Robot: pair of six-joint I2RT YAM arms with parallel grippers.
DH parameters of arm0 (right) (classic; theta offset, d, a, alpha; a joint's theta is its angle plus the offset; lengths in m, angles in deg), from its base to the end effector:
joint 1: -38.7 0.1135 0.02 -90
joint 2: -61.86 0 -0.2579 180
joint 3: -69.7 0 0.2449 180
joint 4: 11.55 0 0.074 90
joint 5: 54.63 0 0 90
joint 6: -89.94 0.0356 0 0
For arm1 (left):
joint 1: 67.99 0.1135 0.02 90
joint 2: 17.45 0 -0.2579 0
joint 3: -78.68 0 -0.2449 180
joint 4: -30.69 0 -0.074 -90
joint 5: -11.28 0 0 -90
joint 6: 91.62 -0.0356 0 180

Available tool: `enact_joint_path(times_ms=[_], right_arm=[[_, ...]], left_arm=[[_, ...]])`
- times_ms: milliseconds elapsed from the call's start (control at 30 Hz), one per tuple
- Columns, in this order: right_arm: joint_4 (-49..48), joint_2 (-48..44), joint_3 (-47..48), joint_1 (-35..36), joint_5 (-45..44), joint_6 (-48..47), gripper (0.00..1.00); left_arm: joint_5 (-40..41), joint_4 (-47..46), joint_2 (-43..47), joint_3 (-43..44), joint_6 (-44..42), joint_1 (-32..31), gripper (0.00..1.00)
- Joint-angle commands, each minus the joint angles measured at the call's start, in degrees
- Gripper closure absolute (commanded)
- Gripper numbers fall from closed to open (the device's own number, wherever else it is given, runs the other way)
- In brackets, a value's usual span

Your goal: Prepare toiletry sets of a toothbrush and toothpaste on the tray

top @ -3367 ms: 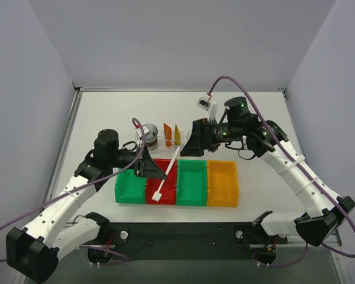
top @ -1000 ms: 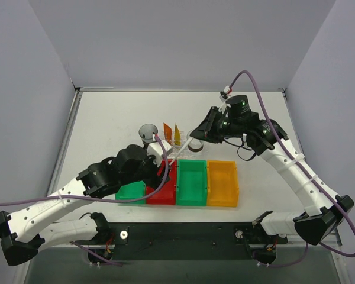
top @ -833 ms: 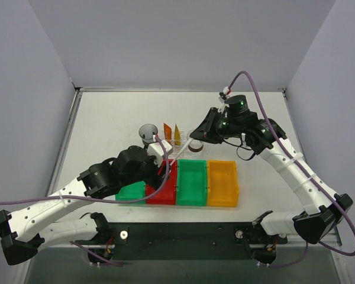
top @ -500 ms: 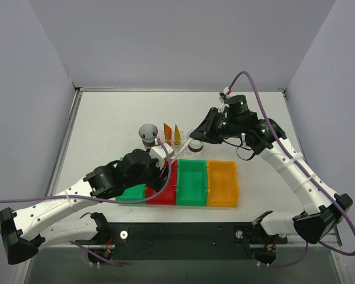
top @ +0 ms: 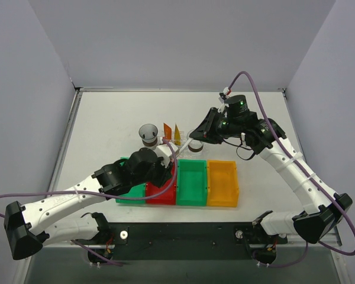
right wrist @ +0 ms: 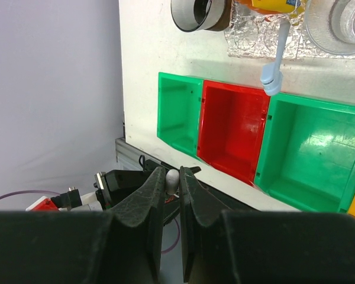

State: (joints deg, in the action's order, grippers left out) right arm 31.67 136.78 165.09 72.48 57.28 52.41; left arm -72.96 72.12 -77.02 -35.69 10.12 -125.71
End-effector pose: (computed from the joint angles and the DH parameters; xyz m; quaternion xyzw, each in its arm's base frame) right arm 0.2262 0.1673 0.4068 0.0289 0.8237 0.4871 0.2886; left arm 0.1217 -0.1859 0.2984 0.3254 0.8259 -0.2244 0.4021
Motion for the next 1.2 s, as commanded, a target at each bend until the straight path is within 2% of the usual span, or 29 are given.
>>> enact_joint_path(times_ms=[0,233,267,533,600,733,833,1033,1167], right_arm=[[0.67,0.58,1.58,-0.12,1.20,0.27,1.00],[0.58,0.85,0.97,-0.20,1.47,-0.26,1.00],[0.67,0.76,0.88,-0.29,1.47,-0.35,0.97],[0.58,0.06,0.35,-1.52,1.64,-0.96,0.80],[0.58,-0.12,0.18,-1.70,1.73,-1.22,0.76],[0.50,-0.38,0.09,-2.14,2.43,-2.19,0.57],[0.23,-1.35,0.00,-3.98,3.05,-2.63,0.50],[0.05,-4.86,-0.52,-9.16,3.49,-4.39,0.47],[0.14,-7.14,-2.28,-11.80,4.45,-5.18,0.46]], left_arm=[[0.48,-2.90,-0.19,1.03,0.20,-0.38,0.71],[-1.63,-2.55,-1.16,0.85,0.64,-0.38,0.98],[-2.06,-2.37,-1.25,0.85,0.99,-0.30,1.00],[-5.76,-3.51,-1.07,-0.11,6.97,1.20,1.00],[-9.26,-4.13,-1.07,-0.37,8.81,2.43,1.00],[-17.43,-5.18,-0.81,-1.60,12.06,6.73,1.00],[-21.48,-3.79,-0.20,-1.69,13.82,10.16,1.00],[-32.20,1.13,1.56,-0.03,18.22,17.71,1.00],[-38.09,4.74,2.44,1.29,21.29,18.95,1.00]])
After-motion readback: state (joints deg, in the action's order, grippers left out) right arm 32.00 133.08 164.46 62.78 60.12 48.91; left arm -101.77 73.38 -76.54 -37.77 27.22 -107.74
